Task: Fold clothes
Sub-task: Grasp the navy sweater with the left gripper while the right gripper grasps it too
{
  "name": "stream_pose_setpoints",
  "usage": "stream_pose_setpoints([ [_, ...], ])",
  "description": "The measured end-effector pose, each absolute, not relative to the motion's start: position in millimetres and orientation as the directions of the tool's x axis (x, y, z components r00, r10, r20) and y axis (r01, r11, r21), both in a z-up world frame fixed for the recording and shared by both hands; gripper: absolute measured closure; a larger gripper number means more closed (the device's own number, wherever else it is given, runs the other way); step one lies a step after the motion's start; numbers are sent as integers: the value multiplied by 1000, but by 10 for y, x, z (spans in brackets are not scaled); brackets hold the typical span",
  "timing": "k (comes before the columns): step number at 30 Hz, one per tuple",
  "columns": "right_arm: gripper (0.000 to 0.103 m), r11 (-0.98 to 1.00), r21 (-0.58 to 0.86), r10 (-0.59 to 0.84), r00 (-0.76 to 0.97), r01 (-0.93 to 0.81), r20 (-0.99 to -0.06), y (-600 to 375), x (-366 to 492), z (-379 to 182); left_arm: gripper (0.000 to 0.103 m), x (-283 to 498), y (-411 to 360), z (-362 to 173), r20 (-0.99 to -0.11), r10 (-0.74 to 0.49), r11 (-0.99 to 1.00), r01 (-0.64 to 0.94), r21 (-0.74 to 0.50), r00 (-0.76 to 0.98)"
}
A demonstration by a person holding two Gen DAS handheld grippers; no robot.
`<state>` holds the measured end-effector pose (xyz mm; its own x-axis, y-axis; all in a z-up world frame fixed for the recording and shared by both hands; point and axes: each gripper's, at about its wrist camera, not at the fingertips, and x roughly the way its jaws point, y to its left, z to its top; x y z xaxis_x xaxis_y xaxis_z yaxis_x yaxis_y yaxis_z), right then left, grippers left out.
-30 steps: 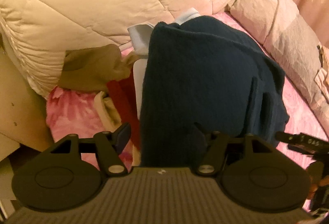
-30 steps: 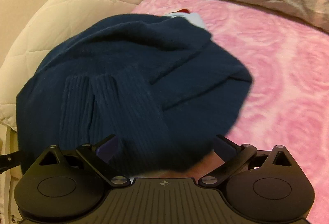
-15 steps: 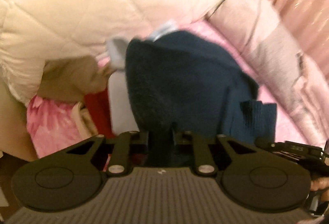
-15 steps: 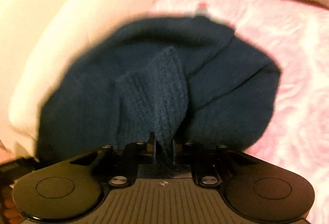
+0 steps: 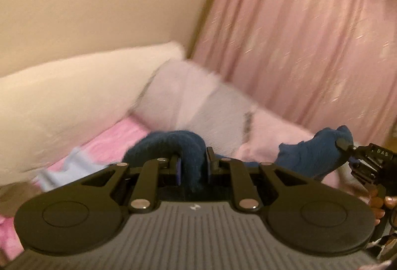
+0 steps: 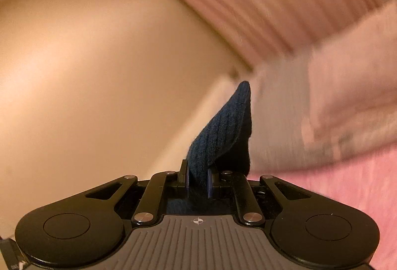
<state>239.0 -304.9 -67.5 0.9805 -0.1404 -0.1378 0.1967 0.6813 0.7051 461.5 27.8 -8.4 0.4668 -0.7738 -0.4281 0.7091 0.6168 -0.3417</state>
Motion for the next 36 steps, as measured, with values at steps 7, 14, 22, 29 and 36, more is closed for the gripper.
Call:
stream_pose_setpoints([
  [7,92,744,643,-291,955,183,65,-3296,1059,405,89,3653,-138,560,-333,-892,434,787,-438,307],
  [14,92,770,585,-395,911,256,121,-3398,-375,1008,89,2591,-443,747,-322,-933,313,799,-514,159],
  [22,91,777,529,-456,884,341,100,-3551,-1403,1456,89,1500,-632,939,-289,-955,212,834,-510,66],
  [29,91,760,538,-503,855,366,129,-3610,-2074,1495,93,814,-716,1242,-216,-976,118,888,-445,21],
  [36,84,736,515,-547,835,440,67,-3562,-2471,1684,97,483,-965,1627,-171,-981,-24,925,-378,-96],
])
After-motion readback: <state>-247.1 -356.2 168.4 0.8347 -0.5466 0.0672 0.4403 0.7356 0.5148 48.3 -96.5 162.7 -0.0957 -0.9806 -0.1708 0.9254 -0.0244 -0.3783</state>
